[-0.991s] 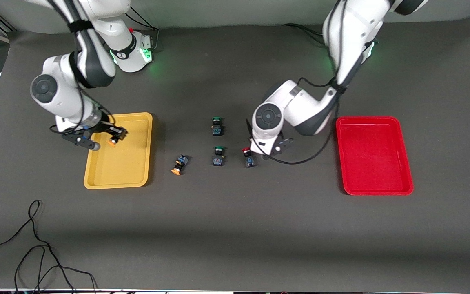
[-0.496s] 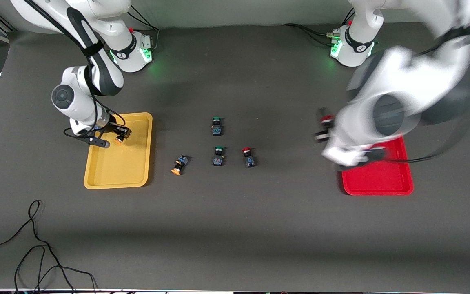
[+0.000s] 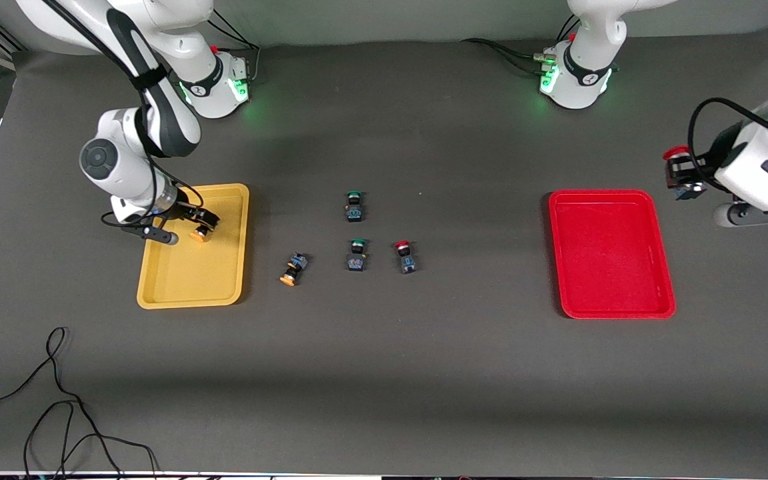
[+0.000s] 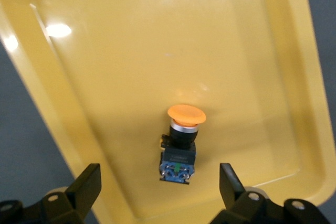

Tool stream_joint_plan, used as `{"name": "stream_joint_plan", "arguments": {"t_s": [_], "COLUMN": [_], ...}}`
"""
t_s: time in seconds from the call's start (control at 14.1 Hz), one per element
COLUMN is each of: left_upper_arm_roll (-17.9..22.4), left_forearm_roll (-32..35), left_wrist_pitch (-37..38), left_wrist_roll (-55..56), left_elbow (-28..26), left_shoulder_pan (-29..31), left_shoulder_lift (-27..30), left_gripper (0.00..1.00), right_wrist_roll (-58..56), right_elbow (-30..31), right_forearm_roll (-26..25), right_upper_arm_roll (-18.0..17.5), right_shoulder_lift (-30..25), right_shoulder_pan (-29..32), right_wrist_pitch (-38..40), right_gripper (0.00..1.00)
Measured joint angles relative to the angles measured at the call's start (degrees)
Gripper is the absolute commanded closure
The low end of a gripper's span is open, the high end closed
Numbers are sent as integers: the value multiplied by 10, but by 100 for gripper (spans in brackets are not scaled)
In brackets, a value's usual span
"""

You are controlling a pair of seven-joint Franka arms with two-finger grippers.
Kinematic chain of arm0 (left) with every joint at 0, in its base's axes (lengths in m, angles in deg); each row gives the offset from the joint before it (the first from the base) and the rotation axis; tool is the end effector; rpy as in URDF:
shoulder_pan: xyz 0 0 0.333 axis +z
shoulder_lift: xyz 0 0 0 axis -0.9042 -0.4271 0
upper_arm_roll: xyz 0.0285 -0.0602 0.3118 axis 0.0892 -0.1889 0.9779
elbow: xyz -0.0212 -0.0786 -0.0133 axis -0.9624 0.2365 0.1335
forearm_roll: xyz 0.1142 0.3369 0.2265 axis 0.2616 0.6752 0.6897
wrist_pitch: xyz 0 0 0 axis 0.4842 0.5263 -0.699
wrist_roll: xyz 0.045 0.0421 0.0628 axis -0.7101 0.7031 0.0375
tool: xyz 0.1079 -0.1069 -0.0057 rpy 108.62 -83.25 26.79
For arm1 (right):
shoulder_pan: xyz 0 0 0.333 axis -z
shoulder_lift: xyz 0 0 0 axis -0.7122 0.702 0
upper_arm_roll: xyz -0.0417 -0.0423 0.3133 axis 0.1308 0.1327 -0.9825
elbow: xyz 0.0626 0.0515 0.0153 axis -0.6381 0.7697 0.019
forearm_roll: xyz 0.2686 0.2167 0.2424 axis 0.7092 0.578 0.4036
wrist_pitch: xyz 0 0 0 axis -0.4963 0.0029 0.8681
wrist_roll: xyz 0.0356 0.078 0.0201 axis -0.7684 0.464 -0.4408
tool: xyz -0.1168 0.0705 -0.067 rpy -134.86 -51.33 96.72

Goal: Place red and yellow buttons in trays

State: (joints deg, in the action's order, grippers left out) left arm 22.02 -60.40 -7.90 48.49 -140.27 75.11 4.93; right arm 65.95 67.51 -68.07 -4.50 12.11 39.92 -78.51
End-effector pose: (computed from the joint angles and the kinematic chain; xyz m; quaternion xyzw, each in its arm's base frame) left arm 0.5870 -0.0548 0.5416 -0.9937 -0.0294 0.1035 0.0308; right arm 0.4662 0.0347 0.1962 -0.9870 0.1561 0.0390 0.0036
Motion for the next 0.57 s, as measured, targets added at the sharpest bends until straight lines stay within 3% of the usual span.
{"name": "stream_joint_plan", "arguments": {"t_s": [0.28,0.42,0.57], "left_upper_arm_roll": [0,0,1], "left_forearm_roll": [1,1,1], "left_wrist_pitch": [-181,-276,-359], "left_wrist_roll": [-30,-32,-32], "left_elbow": [-185,-268,-345], "left_shoulder_pan": [39,50,59], "left_shoulder_lift": [5,4,3], "left_gripper": [100,100,100], "right_wrist_roll": [50,119,192], "right_elbow": [-146,-226,-287], "right_forearm_roll": [5,7,7], "right_upper_arm_roll": [-35,-86,-143], "right_shoulder_lift": [-27,8,79], "right_shoulder_pan": [1,-1,-3], "right_wrist_pitch": [161,191,186], "right_gripper": [0,0,0]}}
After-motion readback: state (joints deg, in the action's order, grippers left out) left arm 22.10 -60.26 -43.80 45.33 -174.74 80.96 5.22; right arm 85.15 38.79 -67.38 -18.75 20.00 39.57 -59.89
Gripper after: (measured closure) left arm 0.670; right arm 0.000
